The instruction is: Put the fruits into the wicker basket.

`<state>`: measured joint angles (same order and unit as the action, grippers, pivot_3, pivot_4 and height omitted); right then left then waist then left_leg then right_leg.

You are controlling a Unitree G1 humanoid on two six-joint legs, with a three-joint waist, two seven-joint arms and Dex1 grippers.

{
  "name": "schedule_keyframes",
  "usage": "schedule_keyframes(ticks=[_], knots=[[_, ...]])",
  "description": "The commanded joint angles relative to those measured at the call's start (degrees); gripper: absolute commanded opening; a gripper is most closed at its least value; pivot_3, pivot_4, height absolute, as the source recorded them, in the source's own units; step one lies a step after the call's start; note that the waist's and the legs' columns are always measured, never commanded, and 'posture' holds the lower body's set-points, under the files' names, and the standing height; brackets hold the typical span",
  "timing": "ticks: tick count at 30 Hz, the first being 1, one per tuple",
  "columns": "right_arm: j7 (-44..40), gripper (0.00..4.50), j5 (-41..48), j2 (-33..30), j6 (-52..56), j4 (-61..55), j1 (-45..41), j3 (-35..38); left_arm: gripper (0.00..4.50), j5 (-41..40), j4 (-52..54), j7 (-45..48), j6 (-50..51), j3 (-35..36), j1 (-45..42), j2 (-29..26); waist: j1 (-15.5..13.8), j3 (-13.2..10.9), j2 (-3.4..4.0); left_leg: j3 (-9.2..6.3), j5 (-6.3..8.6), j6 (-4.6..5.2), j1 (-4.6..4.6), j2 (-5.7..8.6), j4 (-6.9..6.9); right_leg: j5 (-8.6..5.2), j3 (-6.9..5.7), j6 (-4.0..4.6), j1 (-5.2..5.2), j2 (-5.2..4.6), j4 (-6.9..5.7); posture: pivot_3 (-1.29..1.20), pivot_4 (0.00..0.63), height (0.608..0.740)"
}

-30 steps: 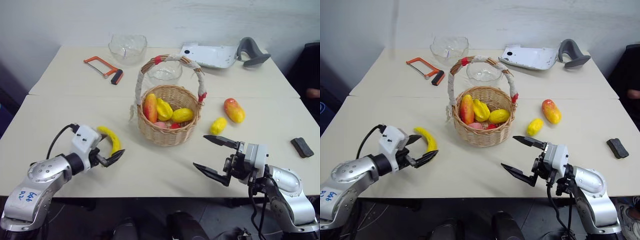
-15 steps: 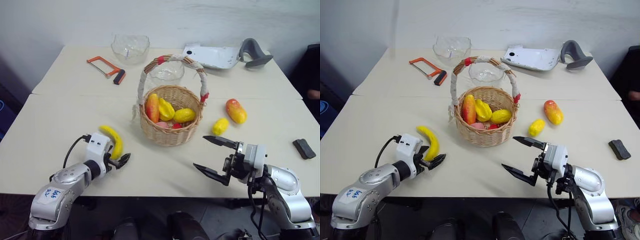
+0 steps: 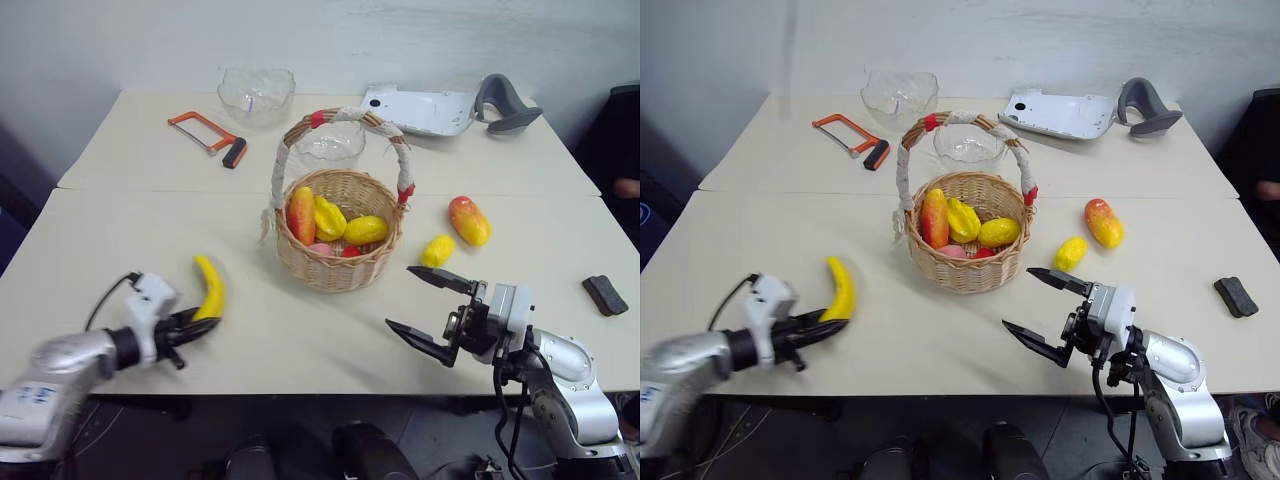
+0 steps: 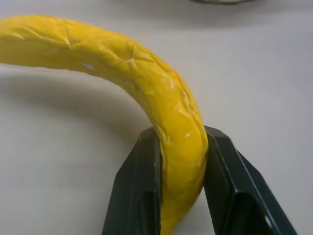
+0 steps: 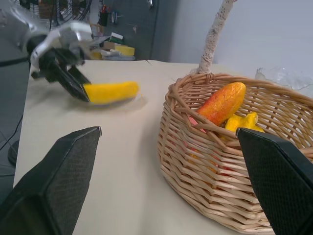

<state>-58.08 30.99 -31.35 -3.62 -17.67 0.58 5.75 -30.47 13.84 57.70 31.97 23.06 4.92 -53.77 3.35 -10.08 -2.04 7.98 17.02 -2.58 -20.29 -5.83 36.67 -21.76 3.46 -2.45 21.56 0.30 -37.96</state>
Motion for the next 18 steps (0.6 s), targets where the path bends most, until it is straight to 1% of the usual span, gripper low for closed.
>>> schedule_keyframes(ticks=[1,3,5,6,8,10,12,13,16,18], knots=[[-0.11,4.50,0.93,-1.22,-0.86,0.81,-0.80,3.45,1.05,-7.84,-1.52,13.77,0.21,4.95,-3.68,-6.61,-0.29,0.00,0.00,0.02,0.01,0.02,0.02,0.07,-0.11,0.00,0.00,0.00,0.00,-0.08,0.04,0.00,0.150,0.740],[0.08,4.50,0.56,-1.32,-1.50,1.87,-0.59,4.74,1.05,-13.79,0.45,16.17,3.55,4.77,-8.32,-8.39,-0.55,-0.01,0.01,0.03,0.04,0.10,0.01,0.20,-0.30,0.00,-0.03,-0.01,-0.01,-0.23,0.18,0.00,0.150,0.740],[0.07,4.50,0.03,-1.42,-2.39,2.96,-0.16,5.77,1.05,-18.86,3.49,15.86,6.61,2.88,-12.35,-7.67,-0.64,-0.04,0.05,0.06,0.09,0.20,-0.01,0.29,-0.37,-0.01,-0.04,-0.03,-0.01,-0.33,0.25,0.00,0.150,0.740],[-0.55,4.50,-0.40,-1.62,-3.27,3.96,0.16,6.23,1.05,-20.57,5.54,16.96,8.20,1.45,-12.80,-8.18,-0.54,-0.04,0.06,0.08,0.11,0.23,-0.03,0.30,-0.37,-0.02,-0.01,-0.07,0.00,-0.34,0.26,0.00,0.150,0.740],[-1.93,4.50,-1.22,-2.20,-5.45,6.82,0.67,7.35,1.05,-22.81,9.79,19.38,10.20,-2.58,-14.07,-9.15,-0.29,-0.04,0.06,0.12,0.12,0.23,-0.05,0.29,-0.36,-0.05,0.01,-0.20,0.00,-0.33,0.33,0.00,0.150,0.740],[-2.38,4.50,-1.53,-2.52,-6.90,9.30,0.71,8.44,1.05,-23.06,11.47,19.15,10.02,-7.23,-17.95,-7.36,-0.13,-0.08,0.13,0.15,0.14,0.24,-0.06,0.32,-0.36,-0.13,0.06,-0.33,0.00,-0.33,0.33,0.00,0.150,0.740],[-2.68,4.50,-1.90,-2.87,-8.06,10.91,0.85,9.33,1.05,-21.67,10.45,16.43,8.66,-12.13,-24.23,-2.51,-0.05,-0.13,0.20,0.17,0.14,0.23,-0.06,0.31,-0.34,-0.14,0.11,-0.35,0.02,-0.27,0.33,0.00,0.150,0.740],[-2.57,4.50,-2.03,-2.90,-8.46,11.16,1.10,9.75,1.05,-19.65,9.09,14.98,6.80,-14.25,-27.06,0.30,-0.11,-0.20,0.31,0.17,0.14,0.22,-0.06,0.28,-0.27,-0.14,0.12,-0.35,0.02,-0.18,0.31,0.00,0.150,0.740],[-1.95,4.50,-2.07,-2.67,-9.46,10.81,2.69,11.31,1.05,-9.74,3.36,10.74,-1.29,-20.95,-34.26,8.83,-0.18,-0.26,0.41,0.11,0.14,0.18,-0.06,0.18,0.18,-0.10,0.20,-0.39,-0.04,0.04,0.07,0.00,0.150,0.740],[-0.96,4.50,-2.23,-2.19,-9.90,9.38,4.62,12.15,1.05,-3.49,-1.00,8.20,-5.35,-24.84,-37.11,12.56,-0.19,-0.28,0.46,0.08,0.14,0.18,-0.07,0.16,0.38,-0.06,0.24,-0.45,-0.08,0.09,-0.03,0.00,0.150,0.740]])
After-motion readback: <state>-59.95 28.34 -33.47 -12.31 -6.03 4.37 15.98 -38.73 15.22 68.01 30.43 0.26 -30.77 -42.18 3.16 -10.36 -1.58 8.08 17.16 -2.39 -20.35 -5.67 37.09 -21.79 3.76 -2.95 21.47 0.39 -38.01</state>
